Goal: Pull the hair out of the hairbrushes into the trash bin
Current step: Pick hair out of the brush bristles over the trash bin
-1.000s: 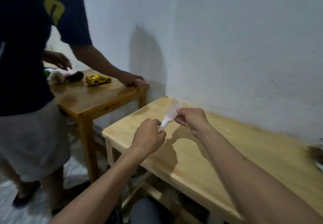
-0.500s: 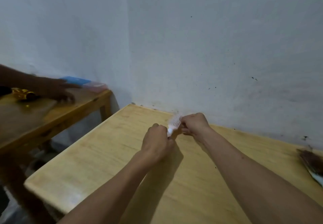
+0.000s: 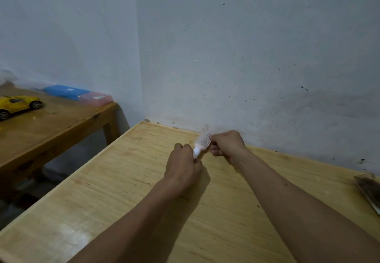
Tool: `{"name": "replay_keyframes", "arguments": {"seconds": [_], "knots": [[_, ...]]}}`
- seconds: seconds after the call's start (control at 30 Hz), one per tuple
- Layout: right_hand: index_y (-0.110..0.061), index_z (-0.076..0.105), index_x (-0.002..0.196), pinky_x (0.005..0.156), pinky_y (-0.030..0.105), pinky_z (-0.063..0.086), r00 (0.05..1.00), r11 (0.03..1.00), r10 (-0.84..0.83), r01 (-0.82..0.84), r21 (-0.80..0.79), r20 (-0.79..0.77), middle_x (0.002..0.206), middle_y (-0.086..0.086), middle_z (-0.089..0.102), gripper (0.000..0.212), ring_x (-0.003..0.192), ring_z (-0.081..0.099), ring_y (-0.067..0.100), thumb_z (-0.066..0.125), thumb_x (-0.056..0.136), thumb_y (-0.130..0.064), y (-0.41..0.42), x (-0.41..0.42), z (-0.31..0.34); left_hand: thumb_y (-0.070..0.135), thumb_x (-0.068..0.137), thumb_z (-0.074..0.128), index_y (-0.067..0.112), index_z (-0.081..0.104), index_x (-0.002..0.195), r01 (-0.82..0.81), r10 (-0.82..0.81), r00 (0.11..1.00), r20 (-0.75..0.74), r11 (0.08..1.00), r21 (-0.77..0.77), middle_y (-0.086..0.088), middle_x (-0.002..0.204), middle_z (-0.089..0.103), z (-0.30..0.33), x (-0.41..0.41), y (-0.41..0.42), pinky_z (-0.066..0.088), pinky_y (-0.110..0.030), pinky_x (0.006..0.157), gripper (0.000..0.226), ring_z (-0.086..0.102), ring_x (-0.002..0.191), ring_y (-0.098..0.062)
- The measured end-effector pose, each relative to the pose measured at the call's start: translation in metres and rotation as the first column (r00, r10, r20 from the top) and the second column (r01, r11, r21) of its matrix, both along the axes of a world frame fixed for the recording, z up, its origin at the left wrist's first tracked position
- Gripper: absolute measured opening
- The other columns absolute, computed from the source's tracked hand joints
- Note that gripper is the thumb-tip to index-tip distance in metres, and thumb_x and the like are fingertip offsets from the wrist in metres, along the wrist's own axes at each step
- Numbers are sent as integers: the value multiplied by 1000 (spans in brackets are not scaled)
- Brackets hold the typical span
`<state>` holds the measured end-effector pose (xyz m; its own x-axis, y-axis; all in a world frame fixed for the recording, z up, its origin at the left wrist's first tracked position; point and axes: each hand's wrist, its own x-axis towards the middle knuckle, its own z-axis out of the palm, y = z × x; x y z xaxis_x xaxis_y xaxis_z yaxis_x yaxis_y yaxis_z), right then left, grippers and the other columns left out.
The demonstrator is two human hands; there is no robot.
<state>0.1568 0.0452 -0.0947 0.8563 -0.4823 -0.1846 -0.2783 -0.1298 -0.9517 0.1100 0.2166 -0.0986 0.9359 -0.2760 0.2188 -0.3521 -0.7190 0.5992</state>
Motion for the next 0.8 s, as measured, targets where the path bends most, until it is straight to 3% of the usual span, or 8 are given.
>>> {"name": "replay_keyframes", "arguments": {"seconds": [0.1, 0.2, 0.3, 0.43, 0.5, 0.57, 0.67, 0.8], "knots": [[-8, 61, 131, 66, 34, 62, 998, 995, 22, -16, -98, 62, 109, 11, 70, 52, 79, 73, 22, 74, 90, -35, 4, -9, 9, 20, 99, 57, 6, 56, 118, -6, 7, 1000, 9, 996, -90, -9, 113, 49, 5, -9, 7, 44, -30, 65, 24, 55, 84, -24], [-29, 52, 144, 84, 41, 63, 977, 968, 118, -74, -240, 177, 129, 3, 63, 63, 106, 69, 24, 70, 89, -52, 6, -23, 24, 18, 97, 59, 7, 55, 118, 12, -8, 999, 44, 995, -103, -6, 109, 47, 7, -21, 18, 42, -25, 60, 23, 55, 81, -22], [-31, 63, 137, 92, 44, 60, 947, 936, 214, -129, -326, 239, 124, 2, 68, 64, 109, 68, 21, 77, 81, -57, 7, -34, 36, 16, 97, 60, 7, 56, 120, 36, -25, 995, 94, 993, -116, -5, 111, 48, 8, -32, 25, 52, -36, 69, 26, 57, 82, -24], [-23, 81, 112, 76, 31, 59, 934, 938, 220, -124, -323, 280, 101, 0, 77, 34, 85, 72, 14, 84, 82, -39, 8, -46, 54, 14, 96, 64, 8, 57, 124, 77, -51, 977, 205, 990, -120, -1, 115, 47, 8, -46, 32, 51, -24, 67, 30, 56, 81, -17], [-22, 84, 99, 70, 23, 54, 934, 950, 205, -118, -289, 293, 90, -6, 78, 20, 75, 68, 9, 85, 82, -32, 8, -50, 60, 14, 94, 65, 7, 58, 125, 87, -60, 967, 248, 992, -96, -3, 118, 49, 7, -52, 35, 56, -31, 73, 32, 57, 83, -18], [-21, 85, 93, 78, 27, 57, 948, 949, 162, -74, -306, 274, 89, -7, 79, 13, 80, 68, 8, 85, 82, -28, 9, -49, 63, 13, 94, 65, 7, 58, 129, 92, -73, 963, 259, 994, -63, -6, 123, 49, 6, -56, 35, 56, -31, 75, 35, 57, 84, -18], [-18, 85, 95, 91, 32, 55, 972, 914, 106, -12, -405, 210, 100, -2, 81, 13, 97, 71, 14, 81, 85, -26, 11, -48, 68, 15, 97, 62, 8, 56, 132, 99, -90, 969, 230, 995, -29, -3, 125, 47, 3, -61, 33, 49, -18, 73, 36, 53, 84, -12], [-12, 82, 105, 100, 29, 48, 966, 965, 25, 44, -259, 259, 120, 6, 77, 26, 119, 66, 21, 80, 88, -31, 5, -50, 86, 15, 99, 59, 8, 58, 131, 66, -51, 983, 177, 994, -85, 2, 114, 44, -4, -61, 36, 40, -8, 63, 33, 47, 77, -5]]}}
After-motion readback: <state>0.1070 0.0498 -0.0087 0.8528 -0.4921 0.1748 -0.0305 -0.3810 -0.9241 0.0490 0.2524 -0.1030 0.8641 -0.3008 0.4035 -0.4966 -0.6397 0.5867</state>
